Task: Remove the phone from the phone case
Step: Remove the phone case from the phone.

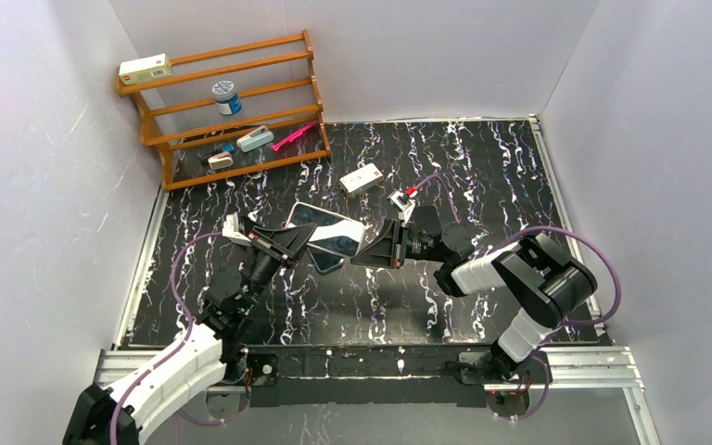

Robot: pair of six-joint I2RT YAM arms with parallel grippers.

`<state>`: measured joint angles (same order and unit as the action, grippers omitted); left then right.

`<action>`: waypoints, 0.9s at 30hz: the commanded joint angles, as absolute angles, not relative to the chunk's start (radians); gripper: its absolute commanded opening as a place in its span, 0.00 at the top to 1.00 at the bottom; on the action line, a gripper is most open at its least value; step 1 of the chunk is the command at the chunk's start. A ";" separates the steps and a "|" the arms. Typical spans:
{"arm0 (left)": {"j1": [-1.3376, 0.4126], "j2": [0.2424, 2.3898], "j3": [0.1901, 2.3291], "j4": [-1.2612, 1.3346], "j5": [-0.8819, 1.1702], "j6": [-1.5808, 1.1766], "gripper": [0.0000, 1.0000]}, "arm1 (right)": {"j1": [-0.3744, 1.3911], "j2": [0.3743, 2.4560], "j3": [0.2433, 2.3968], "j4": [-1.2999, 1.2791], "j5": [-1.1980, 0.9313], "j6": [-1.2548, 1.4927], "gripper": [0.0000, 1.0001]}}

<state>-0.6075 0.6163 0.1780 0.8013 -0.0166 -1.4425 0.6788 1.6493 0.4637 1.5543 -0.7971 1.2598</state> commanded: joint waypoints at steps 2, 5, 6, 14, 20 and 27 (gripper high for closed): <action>-0.653 0.584 0.227 1.203 0.208 -1.594 1.00 | 0.617 1.631 0.464 1.354 -0.676 1.216 0.99; -0.653 0.640 0.244 1.204 0.275 -1.578 1.00 | 0.616 1.569 0.489 1.241 -0.664 1.163 0.94; -0.653 0.659 0.246 1.204 0.297 -1.570 1.00 | 0.614 1.548 0.500 1.201 -0.658 1.141 0.91; -0.653 0.728 0.188 1.203 0.284 -1.514 1.00 | 0.596 1.346 0.517 0.869 -0.634 0.949 0.71; -0.653 0.807 0.226 1.156 0.335 -1.429 1.00 | 0.585 1.138 0.522 0.532 -0.651 0.737 0.53; -0.651 0.876 0.348 0.910 0.446 -1.221 1.00 | 0.585 0.921 0.559 0.139 -0.677 0.542 0.44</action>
<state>-0.6540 0.8764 0.2325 0.9871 0.3698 -1.3689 0.5873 0.9993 0.5011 0.4042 -0.6518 0.6956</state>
